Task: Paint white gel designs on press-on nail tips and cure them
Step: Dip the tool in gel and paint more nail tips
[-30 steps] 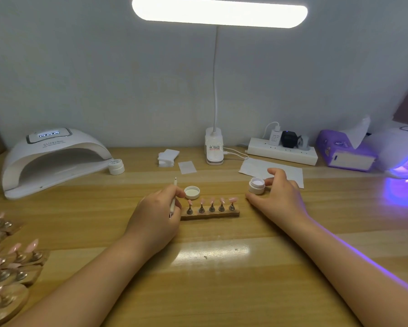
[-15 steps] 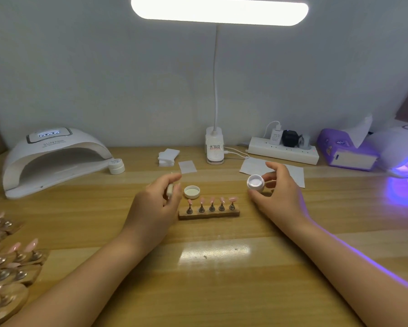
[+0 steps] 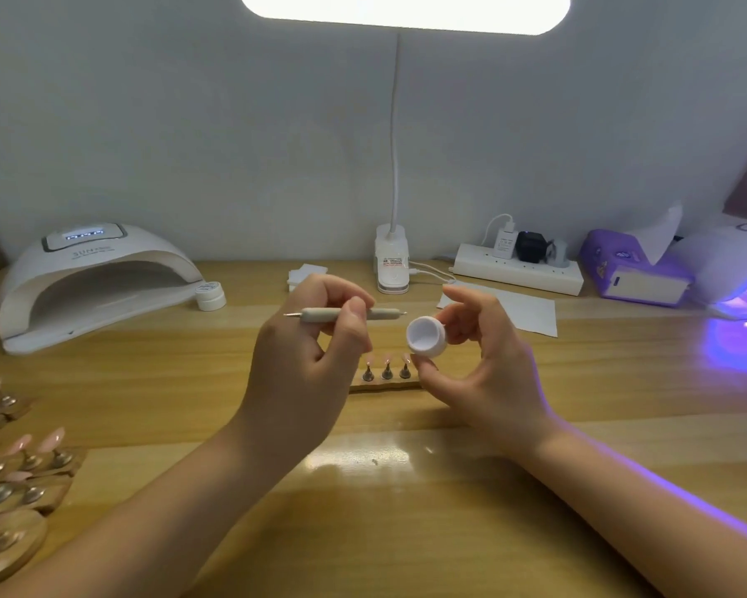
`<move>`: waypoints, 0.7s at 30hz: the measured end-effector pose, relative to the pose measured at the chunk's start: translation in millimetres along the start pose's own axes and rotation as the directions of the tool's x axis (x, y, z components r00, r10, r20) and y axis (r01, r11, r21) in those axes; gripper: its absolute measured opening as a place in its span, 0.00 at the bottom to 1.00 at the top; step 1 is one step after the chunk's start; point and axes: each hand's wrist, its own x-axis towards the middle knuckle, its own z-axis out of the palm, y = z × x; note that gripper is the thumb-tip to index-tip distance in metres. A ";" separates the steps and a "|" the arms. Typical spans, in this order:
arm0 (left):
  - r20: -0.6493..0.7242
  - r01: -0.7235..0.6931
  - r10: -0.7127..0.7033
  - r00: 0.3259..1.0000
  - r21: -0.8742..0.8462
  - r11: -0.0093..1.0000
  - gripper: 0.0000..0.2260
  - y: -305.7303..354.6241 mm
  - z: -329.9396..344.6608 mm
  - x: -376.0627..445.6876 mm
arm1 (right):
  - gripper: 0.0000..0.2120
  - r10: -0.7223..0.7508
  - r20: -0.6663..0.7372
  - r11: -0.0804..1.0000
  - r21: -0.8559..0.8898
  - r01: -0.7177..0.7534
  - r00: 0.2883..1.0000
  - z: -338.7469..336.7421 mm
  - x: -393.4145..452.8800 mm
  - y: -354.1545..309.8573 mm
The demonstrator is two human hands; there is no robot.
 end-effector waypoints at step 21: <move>0.024 -0.057 0.055 0.998 0.119 0.991 0.06 1.2 1.7 1.6 | 0.38 -0.077 0.021 0.996 0.049 0.076 0.997 1.2 0.3 -9.6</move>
